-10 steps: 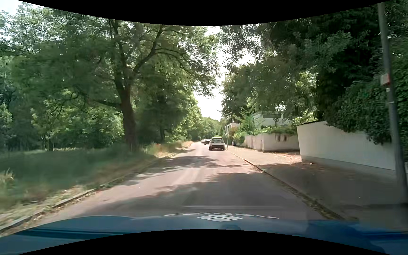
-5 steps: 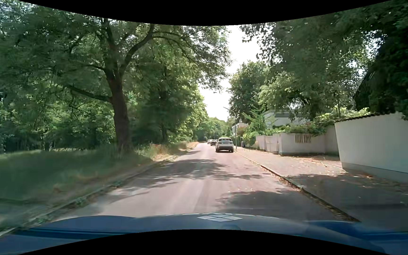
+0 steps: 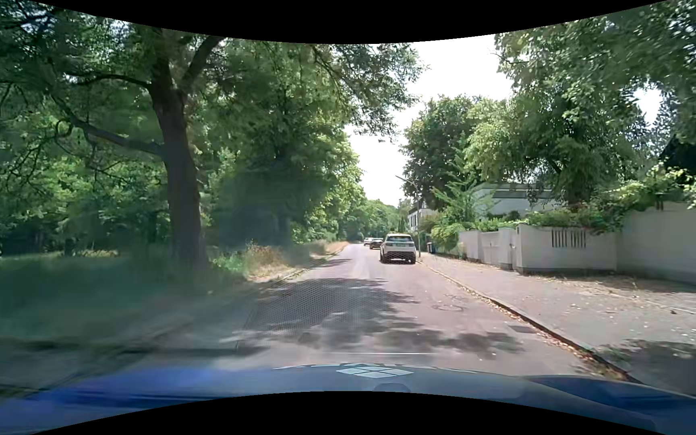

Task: Follow the waypoints while adhering to traffic rules and regulations

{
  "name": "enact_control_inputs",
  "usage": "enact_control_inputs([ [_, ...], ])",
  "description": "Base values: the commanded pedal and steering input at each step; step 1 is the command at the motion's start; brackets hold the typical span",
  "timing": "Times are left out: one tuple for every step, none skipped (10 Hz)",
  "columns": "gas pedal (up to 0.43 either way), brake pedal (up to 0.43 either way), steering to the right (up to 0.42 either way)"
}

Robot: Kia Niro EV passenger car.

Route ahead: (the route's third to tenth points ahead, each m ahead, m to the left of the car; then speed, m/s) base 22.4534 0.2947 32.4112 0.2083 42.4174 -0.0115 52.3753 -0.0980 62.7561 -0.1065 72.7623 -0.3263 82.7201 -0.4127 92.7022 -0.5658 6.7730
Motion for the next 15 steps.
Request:
enact_control_inputs([
  [0.177, 0.0, -0.027],
  [0.177, 0.0, -0.027],
  [0.177, 0.0, -0.027],
  [0.177, 0.0, -0.026],
  [0.169, 0.0, -0.026],
  [0.169, 0.0, -0.026],
  [0.169, 0.0, -0.025],
  [0.157, 0.0, -0.024],
  [0.157, 0.0, -0.023],
  [0.157, 0.0, -0.019],
  [0.157, 0.0, -0.011],
  [0.157, 0.0, -0.008],
  [0.157, 0.0, 0.0],
  [0.157, 0.0, 0.001],
  [0.157, 0.0, 0.0],
])
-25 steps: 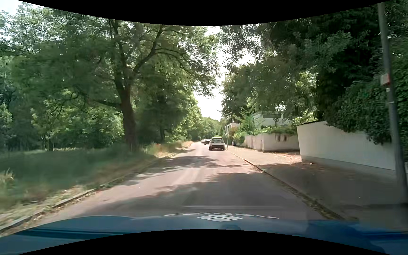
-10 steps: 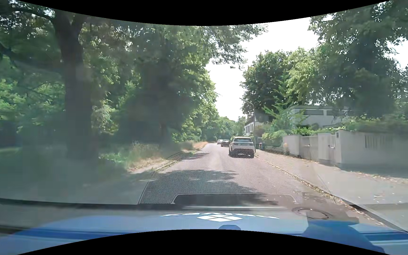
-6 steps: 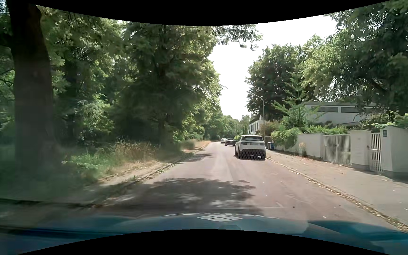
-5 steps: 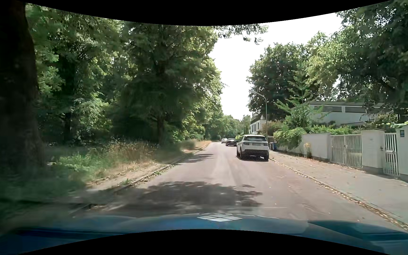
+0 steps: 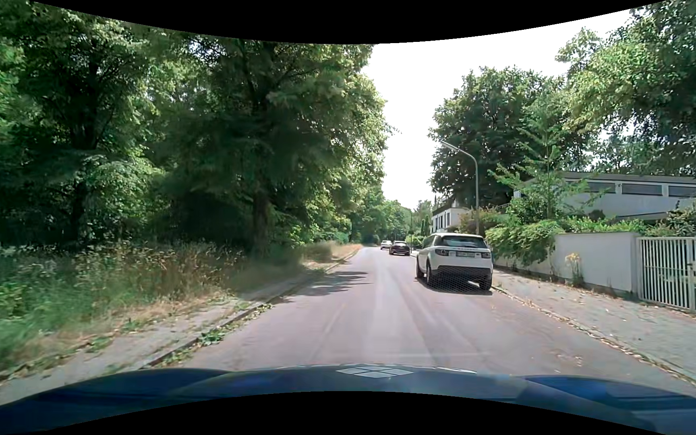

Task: Follow the waypoints while adhering to traffic rules and regulations

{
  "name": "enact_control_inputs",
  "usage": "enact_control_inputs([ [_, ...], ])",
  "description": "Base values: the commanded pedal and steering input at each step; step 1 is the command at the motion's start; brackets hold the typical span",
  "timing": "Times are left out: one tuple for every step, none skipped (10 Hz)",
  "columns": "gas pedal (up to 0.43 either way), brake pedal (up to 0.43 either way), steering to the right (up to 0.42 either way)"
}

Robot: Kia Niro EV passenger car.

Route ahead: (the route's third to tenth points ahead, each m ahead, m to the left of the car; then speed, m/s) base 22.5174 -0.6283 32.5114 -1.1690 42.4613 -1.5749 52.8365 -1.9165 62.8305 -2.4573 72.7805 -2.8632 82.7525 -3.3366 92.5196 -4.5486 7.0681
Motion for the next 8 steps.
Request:
enact_control_inputs([
  [0.157, 0.0, 0.001],
  [0.157, 0.0, 0.003],
  [0.157, 0.0, 0.006],
  [0.157, 0.0, 0.008],
  [0.157, 0.0, 0.01],
  [0.157, 0.0, 0.014],
  [0.15, 0.0, 0.015],
  [0.15, 0.0, 0.005],
])
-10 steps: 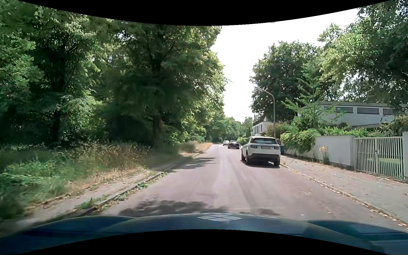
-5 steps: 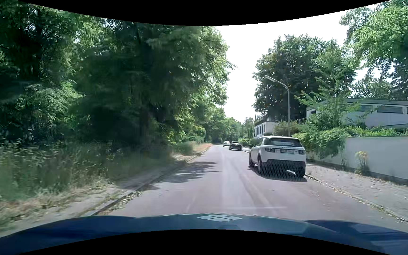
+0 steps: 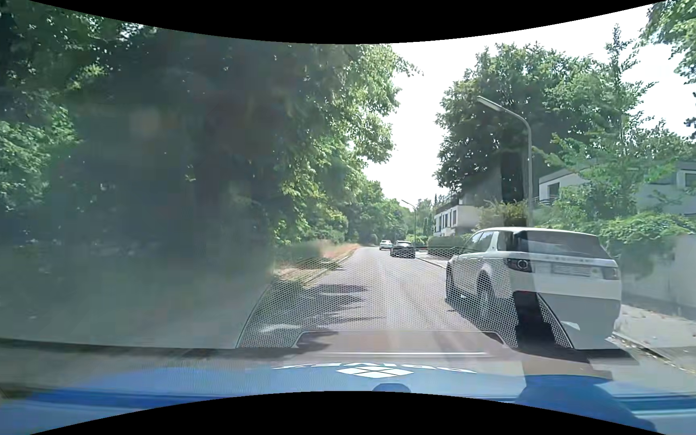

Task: Follow the waypoints while adhering to traffic rules and regulations

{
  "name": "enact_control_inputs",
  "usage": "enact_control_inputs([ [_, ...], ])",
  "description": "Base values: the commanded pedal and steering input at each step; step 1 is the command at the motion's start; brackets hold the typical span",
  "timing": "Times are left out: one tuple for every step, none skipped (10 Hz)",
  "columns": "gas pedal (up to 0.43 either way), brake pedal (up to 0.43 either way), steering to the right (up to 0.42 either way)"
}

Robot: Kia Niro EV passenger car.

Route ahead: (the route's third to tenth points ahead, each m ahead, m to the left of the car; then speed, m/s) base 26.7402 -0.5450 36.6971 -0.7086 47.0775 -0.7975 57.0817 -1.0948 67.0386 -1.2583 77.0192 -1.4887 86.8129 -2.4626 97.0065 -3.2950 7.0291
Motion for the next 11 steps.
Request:
enact_control_inputs([
  [0.15, 0.0, 0.002],
  [0.15, 0.0, 0.002],
  [0.15, 0.0, 0.001],
  [0.15, 0.0, 0.001],
  [0.15, 0.0, 0.001],
  [0.15, 0.0, 0.001],
  [0.15, 0.0, 0.001],
  [0.15, 0.0, 0.0],
  [0.15, 0.0, 0.008],
  [0.15, 0.0, 0.019],
  [0.15, 0.0, 0.021],
])
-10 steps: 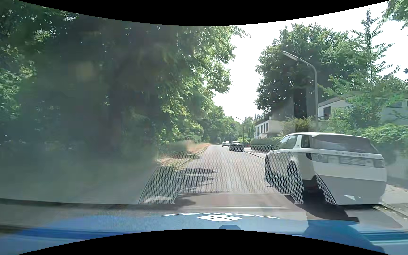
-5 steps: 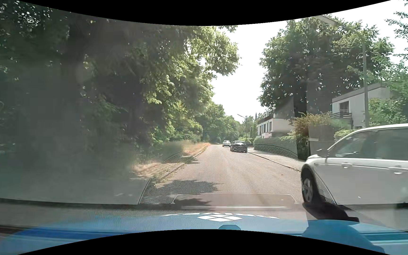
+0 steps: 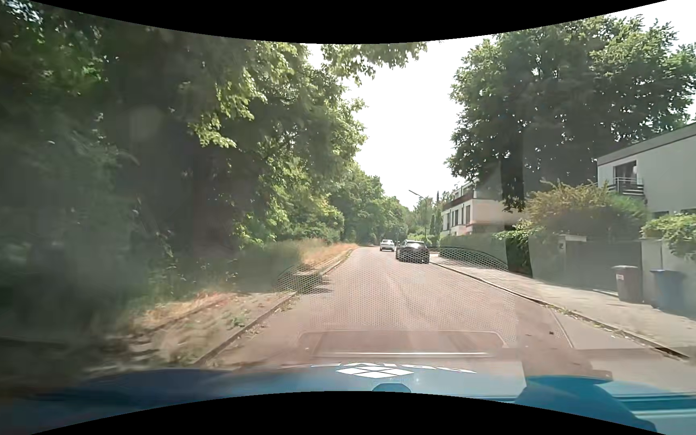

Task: Follow the waypoints while adhering to traffic rules and regulations

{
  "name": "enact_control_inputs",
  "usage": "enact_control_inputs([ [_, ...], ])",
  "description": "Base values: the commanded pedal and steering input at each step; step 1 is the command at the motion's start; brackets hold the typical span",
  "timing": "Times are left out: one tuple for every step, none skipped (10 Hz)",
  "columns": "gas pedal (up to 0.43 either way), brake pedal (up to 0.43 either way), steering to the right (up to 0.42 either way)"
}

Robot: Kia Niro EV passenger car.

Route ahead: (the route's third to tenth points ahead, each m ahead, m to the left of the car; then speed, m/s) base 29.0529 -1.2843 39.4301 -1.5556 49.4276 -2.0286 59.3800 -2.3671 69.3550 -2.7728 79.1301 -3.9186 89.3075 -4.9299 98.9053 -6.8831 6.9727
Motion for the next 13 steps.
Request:
enact_control_inputs([
  [0.15, 0.0, 0.021],
  [0.15, 0.0, 0.022],
  [0.15, 0.0, 0.021],
  [0.15, 0.0, 0.021],
  [0.15, 0.0, 0.02],
  [0.15, 0.0, 0.019],
  [0.15, 0.0, 0.016],
  [0.15, 0.0, 0.012],
  [0.15, 0.0, 0.009],
  [0.15, 0.0, 0.008],
  [0.15, 0.0, 0.007],
  [0.15, 0.0, 0.005],
  [0.15, 0.0, 0.002],
])
